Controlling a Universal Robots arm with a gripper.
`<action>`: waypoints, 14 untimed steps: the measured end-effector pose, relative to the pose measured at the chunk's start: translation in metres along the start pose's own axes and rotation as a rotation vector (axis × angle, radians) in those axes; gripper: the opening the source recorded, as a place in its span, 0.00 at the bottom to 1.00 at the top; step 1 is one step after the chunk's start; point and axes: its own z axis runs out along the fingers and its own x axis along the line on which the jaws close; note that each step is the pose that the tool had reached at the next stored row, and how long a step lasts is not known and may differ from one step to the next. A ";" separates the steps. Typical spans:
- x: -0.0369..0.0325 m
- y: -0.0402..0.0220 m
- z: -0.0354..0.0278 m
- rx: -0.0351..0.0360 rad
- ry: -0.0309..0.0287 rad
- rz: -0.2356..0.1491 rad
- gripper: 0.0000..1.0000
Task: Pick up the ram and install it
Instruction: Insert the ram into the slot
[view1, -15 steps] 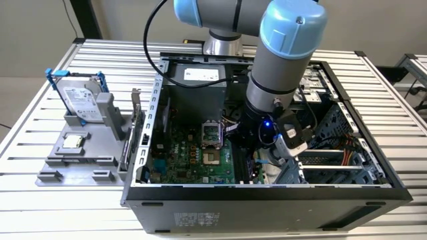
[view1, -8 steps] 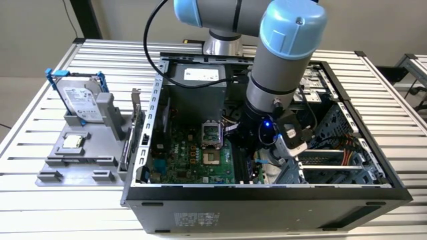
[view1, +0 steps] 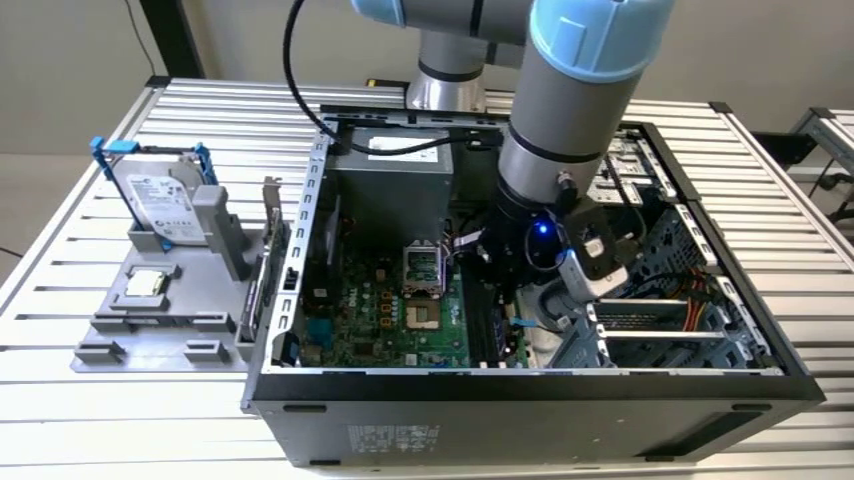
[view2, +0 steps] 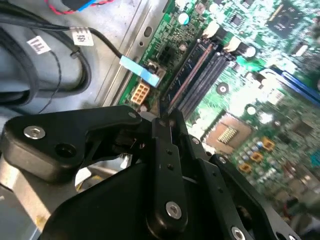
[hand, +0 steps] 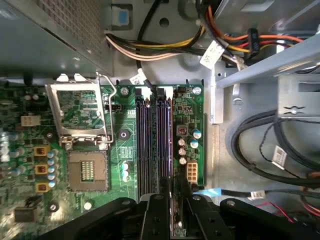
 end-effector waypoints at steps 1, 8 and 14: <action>-0.0001 0.0000 -0.0046 0.0003 0.0000 0.000 1.00; -0.0003 0.0000 -0.0130 0.0000 -0.0004 0.000 0.00; -0.0003 -0.0001 -0.0131 -0.0001 -0.0003 0.000 0.00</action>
